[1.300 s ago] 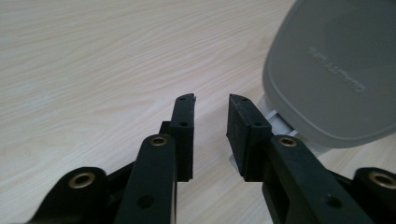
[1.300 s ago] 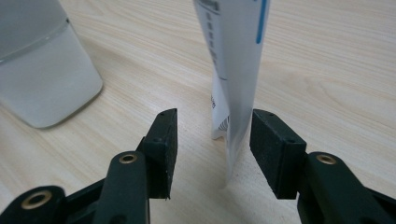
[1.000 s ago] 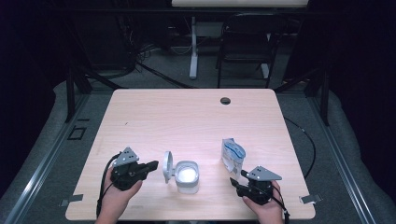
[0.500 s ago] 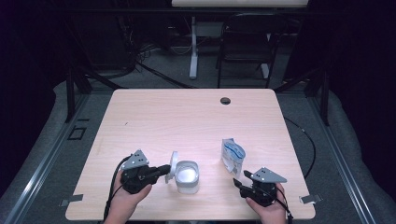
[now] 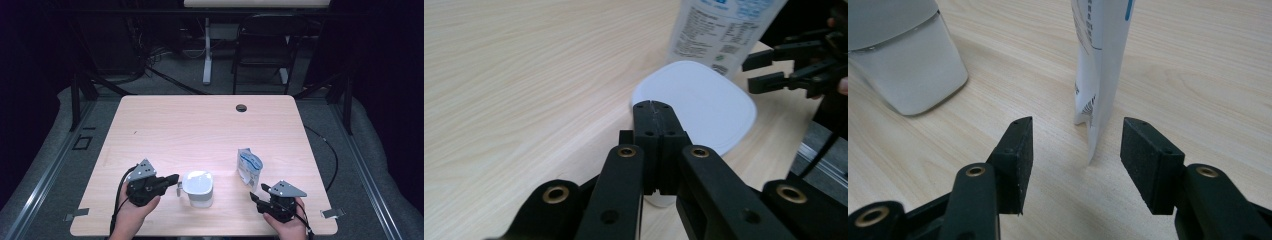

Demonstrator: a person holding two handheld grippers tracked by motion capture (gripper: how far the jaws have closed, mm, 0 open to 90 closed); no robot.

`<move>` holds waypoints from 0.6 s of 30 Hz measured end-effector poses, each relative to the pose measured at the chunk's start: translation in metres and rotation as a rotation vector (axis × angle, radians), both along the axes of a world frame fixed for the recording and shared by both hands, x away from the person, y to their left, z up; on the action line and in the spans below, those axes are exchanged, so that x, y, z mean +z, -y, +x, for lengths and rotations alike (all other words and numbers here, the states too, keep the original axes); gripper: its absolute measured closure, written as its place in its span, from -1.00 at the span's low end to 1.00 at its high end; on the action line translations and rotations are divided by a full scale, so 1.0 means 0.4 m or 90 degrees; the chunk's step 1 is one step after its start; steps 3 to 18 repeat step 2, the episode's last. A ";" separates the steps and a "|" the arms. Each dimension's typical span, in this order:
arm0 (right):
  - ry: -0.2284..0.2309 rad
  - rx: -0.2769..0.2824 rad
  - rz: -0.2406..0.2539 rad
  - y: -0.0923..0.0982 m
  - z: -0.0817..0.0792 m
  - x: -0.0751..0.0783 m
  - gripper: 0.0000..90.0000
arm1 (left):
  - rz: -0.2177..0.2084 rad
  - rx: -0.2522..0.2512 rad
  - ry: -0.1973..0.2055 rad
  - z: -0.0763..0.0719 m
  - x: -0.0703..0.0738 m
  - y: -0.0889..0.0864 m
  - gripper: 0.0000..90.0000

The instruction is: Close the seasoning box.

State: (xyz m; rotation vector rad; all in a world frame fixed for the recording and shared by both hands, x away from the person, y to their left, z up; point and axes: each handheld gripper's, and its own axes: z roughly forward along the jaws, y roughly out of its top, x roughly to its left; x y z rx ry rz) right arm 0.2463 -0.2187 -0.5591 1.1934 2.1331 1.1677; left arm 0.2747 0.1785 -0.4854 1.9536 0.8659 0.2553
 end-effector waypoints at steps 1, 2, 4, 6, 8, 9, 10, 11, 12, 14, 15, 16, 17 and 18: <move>0.001 0.002 -0.001 0.000 0.000 -0.001 0.03 | 0.002 0.014 0.006 0.002 0.002 -0.006 0.89; 0.002 0.008 -0.006 0.000 0.000 -0.002 0.03 | 0.002 0.026 0.008 0.005 0.004 -0.013 0.77; 0.002 0.008 -0.006 0.000 0.000 -0.002 0.03 | 0.002 0.026 0.008 0.005 0.004 -0.013 0.77; 0.002 0.008 -0.006 0.000 0.000 -0.002 0.03 | 0.002 0.026 0.008 0.005 0.004 -0.013 0.77; 0.002 0.008 -0.006 0.000 0.000 -0.002 0.03 | 0.002 0.026 0.008 0.005 0.004 -0.013 0.77; 0.002 0.008 -0.006 0.000 0.000 -0.002 0.03 | 0.002 0.026 0.008 0.005 0.004 -0.013 0.77; 0.002 0.008 -0.006 0.000 0.000 -0.002 0.03 | 0.002 0.026 0.008 0.005 0.004 -0.013 0.77; 0.002 0.008 -0.006 0.000 0.000 -0.002 0.03 | 0.002 0.026 0.008 0.005 0.004 -0.013 0.77; 0.002 0.008 -0.006 0.000 0.000 -0.002 0.03 | 0.002 0.026 0.008 0.005 0.004 -0.013 0.77; 0.002 0.008 -0.006 0.000 0.000 -0.002 0.03 | 0.002 0.026 0.008 0.005 0.004 -0.013 0.77; 0.002 0.008 -0.006 0.000 0.000 -0.002 0.03 | 0.002 0.026 0.008 0.005 0.004 -0.013 0.77; 0.002 0.008 -0.006 0.000 0.000 -0.002 0.03 | 0.002 0.026 0.008 0.005 0.004 -0.013 0.77; 0.002 0.008 -0.006 0.000 0.000 -0.002 0.03 | 0.002 0.026 0.008 0.005 0.004 -0.013 0.77; 0.002 0.008 -0.006 0.000 0.000 -0.002 0.03 | 0.002 0.026 0.008 0.005 0.004 -0.013 0.77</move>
